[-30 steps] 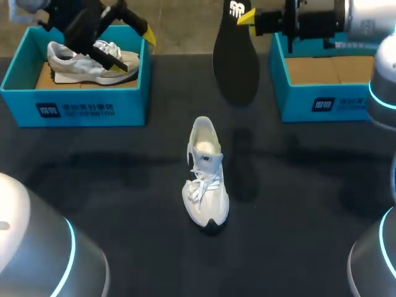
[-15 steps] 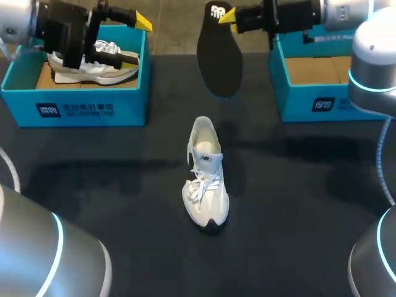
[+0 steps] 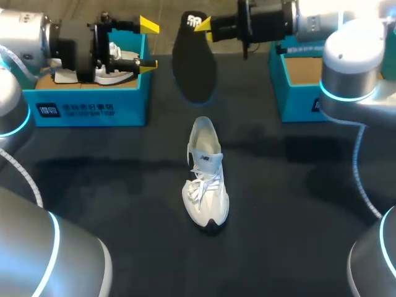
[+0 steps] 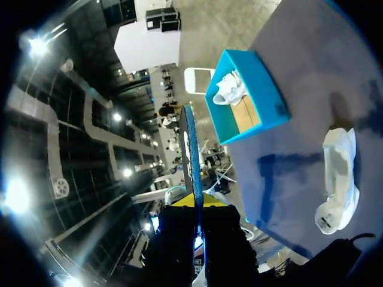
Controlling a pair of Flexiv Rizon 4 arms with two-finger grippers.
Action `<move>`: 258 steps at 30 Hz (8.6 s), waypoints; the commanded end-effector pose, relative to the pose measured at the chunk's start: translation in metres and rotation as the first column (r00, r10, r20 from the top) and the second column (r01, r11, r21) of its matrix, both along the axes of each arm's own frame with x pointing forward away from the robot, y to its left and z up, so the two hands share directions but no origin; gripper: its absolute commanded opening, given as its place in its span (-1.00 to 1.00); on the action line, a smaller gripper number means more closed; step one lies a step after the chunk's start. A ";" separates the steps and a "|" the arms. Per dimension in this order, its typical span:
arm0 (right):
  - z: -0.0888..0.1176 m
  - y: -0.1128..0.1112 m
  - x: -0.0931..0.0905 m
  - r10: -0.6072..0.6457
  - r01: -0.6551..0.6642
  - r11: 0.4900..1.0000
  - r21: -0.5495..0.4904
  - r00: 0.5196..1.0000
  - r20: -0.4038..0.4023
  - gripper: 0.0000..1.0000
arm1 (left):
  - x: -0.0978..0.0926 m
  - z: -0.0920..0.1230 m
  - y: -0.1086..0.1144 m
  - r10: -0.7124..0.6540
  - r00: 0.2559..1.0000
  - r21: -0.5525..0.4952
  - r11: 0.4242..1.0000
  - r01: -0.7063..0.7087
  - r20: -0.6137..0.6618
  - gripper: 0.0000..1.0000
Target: Take the shoe out of the shoebox, open the shoe tongue, remove and reinsert the insole, then place the shoe into the shoebox
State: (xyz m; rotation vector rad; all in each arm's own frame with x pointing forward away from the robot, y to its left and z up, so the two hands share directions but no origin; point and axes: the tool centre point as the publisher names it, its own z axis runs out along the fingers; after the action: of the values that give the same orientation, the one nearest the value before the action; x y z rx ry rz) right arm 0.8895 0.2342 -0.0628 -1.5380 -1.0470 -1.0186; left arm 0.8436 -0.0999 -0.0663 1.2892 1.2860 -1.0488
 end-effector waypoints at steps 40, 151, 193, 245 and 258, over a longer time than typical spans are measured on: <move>-0.002 -0.005 -0.024 -0.017 0.010 1.000 0.024 0.947 0.321 1.00 | 0.012 -0.010 -0.011 -0.104 0.989 -0.046 0.994 0.099 -0.107 -1.00; -0.002 -0.087 -0.052 0.072 -0.038 0.996 -0.086 0.894 0.442 1.00 | -0.006 -0.016 -0.006 0.028 -0.996 -0.011 1.000 0.029 -0.088 -1.00; 0.056 -0.058 -0.069 0.157 0.077 0.728 -0.681 0.948 0.275 1.00 | 0.003 -0.055 -0.040 0.108 -0.979 0.020 0.993 0.113 0.172 -1.00; 0.043 -0.002 -0.034 0.164 0.059 0.241 -0.969 0.981 0.100 1.00 | 0.010 -0.057 -0.052 0.074 -0.996 0.032 0.997 0.076 0.046 -1.00; 0.031 0.001 -0.022 0.188 0.013 0.194 -0.981 0.981 0.050 1.00 | 0.010 -0.057 -0.052 0.074 -0.996 0.032 0.997 0.076 0.046 -1.00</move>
State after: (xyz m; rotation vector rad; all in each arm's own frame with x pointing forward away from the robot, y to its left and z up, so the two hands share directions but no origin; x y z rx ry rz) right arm 0.8607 0.2289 -0.0313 -2.3574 -2.1440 -0.2863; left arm 0.8543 -0.1519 -0.1238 1.0259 -1.2017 1.1671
